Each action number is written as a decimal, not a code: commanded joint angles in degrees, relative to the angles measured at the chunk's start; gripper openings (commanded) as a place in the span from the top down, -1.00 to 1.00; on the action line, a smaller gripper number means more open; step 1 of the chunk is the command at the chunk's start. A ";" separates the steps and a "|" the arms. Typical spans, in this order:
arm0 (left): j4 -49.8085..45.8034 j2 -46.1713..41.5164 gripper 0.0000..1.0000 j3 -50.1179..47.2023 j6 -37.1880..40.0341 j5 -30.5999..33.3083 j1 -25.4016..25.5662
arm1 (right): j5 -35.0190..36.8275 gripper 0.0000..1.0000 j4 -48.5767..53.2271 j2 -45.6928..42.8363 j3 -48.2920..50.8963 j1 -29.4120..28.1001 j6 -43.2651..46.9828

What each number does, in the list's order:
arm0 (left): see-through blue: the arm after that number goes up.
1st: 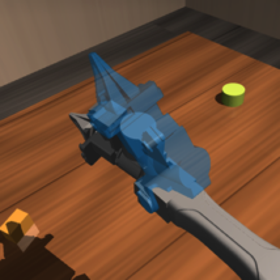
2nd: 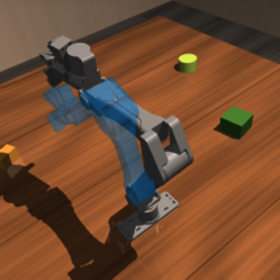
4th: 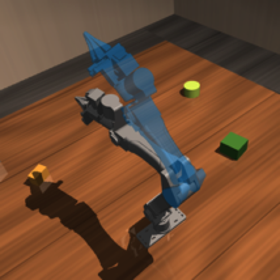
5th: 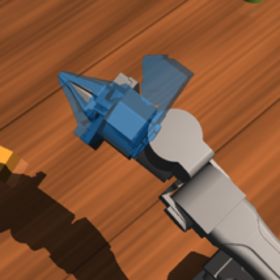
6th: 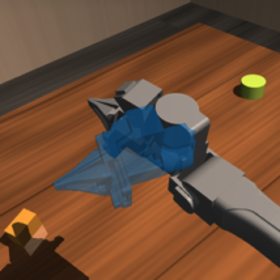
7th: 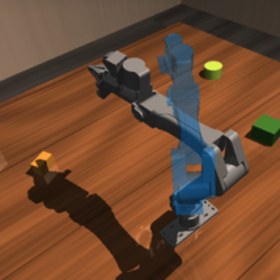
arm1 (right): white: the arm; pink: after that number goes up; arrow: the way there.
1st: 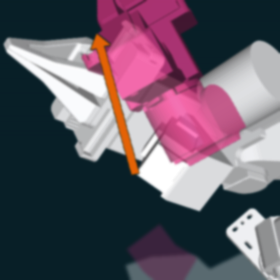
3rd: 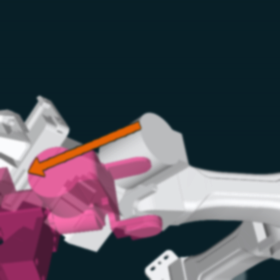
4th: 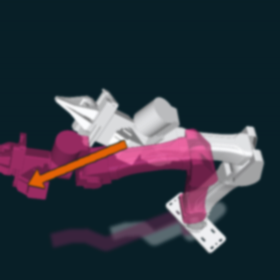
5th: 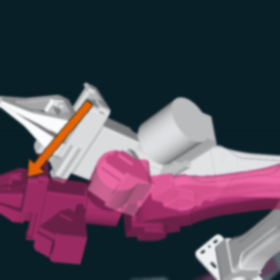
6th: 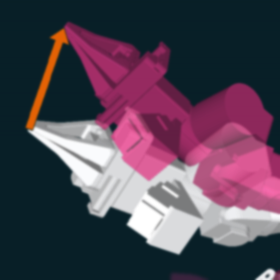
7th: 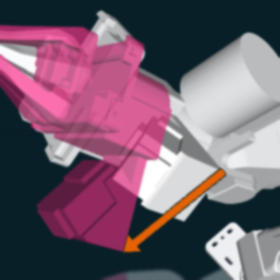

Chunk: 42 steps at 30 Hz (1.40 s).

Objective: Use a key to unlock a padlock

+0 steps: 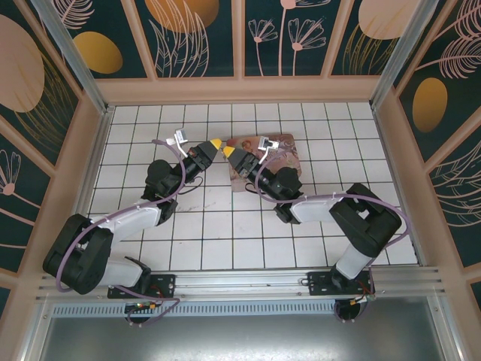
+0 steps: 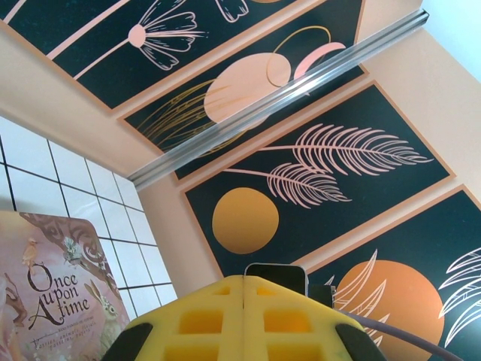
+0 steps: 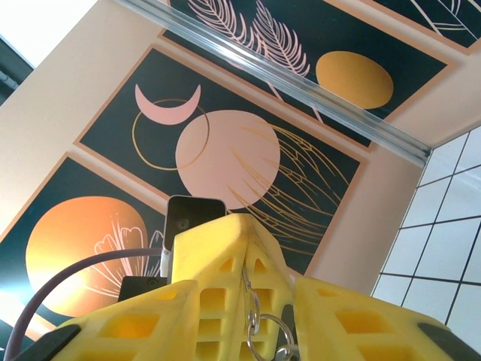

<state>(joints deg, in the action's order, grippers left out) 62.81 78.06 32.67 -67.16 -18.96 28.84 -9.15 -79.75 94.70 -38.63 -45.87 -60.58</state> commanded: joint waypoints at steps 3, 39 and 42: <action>1.26 -0.66 1.00 -0.06 0.96 0.42 0.32 | -1.28 0.30 -3.84 0.92 -1.88 -0.54 -0.78; -1.24 -1.25 1.00 0.68 2.53 1.25 0.30 | -0.61 0.52 -3.32 2.33 -0.22 -1.15 -1.97; -1.25 -1.30 1.00 0.76 2.48 1.21 0.33 | -0.52 0.57 -3.57 2.51 -0.13 -1.24 -1.97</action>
<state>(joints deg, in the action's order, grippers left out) 61.14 78.04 32.67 -66.06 -18.52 28.84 -9.50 -79.61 96.25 -39.44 -46.61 -62.08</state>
